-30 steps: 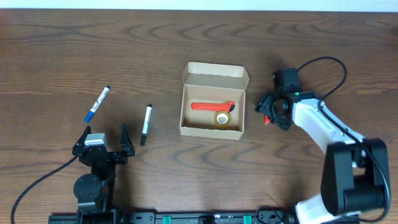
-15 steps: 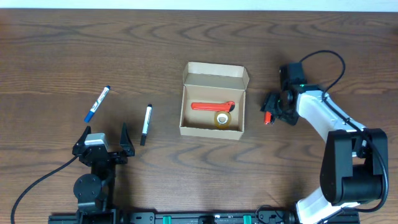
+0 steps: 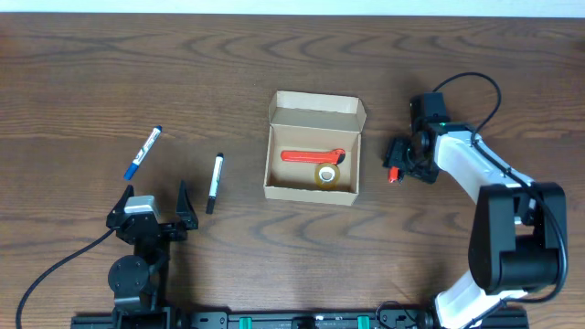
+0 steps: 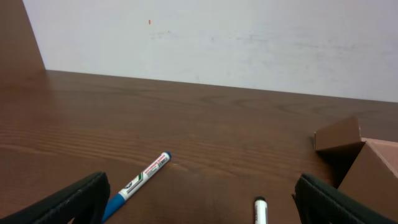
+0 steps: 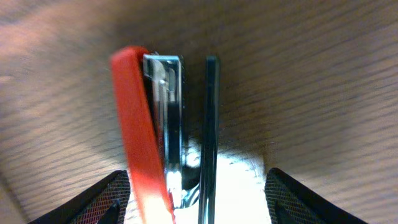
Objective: Pack container
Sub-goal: 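Move the right gripper to the red stapler and grasp it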
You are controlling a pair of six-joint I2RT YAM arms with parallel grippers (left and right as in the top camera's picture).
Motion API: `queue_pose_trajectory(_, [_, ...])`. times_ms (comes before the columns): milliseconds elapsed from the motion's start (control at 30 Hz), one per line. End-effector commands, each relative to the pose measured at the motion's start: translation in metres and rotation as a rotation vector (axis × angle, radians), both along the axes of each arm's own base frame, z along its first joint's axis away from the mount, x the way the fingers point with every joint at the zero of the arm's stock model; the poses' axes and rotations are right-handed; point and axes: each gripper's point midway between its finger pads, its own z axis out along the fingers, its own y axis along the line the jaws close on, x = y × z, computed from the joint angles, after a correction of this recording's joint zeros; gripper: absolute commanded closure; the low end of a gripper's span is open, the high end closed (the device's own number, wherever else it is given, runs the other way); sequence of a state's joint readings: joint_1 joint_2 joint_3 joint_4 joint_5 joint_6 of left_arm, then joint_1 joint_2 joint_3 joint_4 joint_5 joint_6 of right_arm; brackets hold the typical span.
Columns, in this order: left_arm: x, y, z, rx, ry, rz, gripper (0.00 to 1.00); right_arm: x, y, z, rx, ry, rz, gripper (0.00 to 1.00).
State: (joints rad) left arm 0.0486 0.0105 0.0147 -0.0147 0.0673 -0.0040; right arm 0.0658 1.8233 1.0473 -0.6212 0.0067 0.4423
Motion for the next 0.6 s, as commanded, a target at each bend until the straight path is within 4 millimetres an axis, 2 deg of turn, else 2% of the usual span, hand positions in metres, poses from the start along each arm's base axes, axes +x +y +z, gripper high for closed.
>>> queue_pose_trajectory(0, [-0.0012,-0.0030,-0.0155,-0.016,0.053,-0.014,0.05,0.0012,0.0002,-0.0065,0.004,0.017,0.011,0.30])
queue_pose_trajectory(100, [-0.0012,-0.0029,-0.0155,-0.016,0.053,-0.014,0.05,0.0029,0.0003,-0.0064,0.005,0.010,0.011,0.31])
queue_pose_trajectory(167, [-0.0012,-0.0029,-0.0155,-0.016,0.053,-0.014,0.05,0.0028,0.0003,-0.0064,0.005,0.011,0.011,0.35])
queue_pose_trajectory(267, [-0.0012,-0.0029,-0.0155,-0.016,0.053,-0.014,0.05,0.0033,0.0003,-0.0063,0.005,0.009,0.012,0.49])
queue_pose_trajectory(367, [-0.0012,-0.0029,-0.0155,-0.016,0.053,-0.014,0.05,0.0032,0.0003,-0.0063,0.005,0.009,0.011,0.75])
queue_pose_trajectory(500, [-0.0012,-0.0029,-0.0155,-0.016,0.053,-0.014,0.05,0.0033,0.0003,-0.0063,0.005,0.009,0.012,0.98])
queue_pose_trajectory(567, [-0.0012,-0.0029,-0.0155,-0.016,0.053,-0.014,0.05,0.0040,0.0004,-0.0062,0.005,0.006,0.012,0.99])
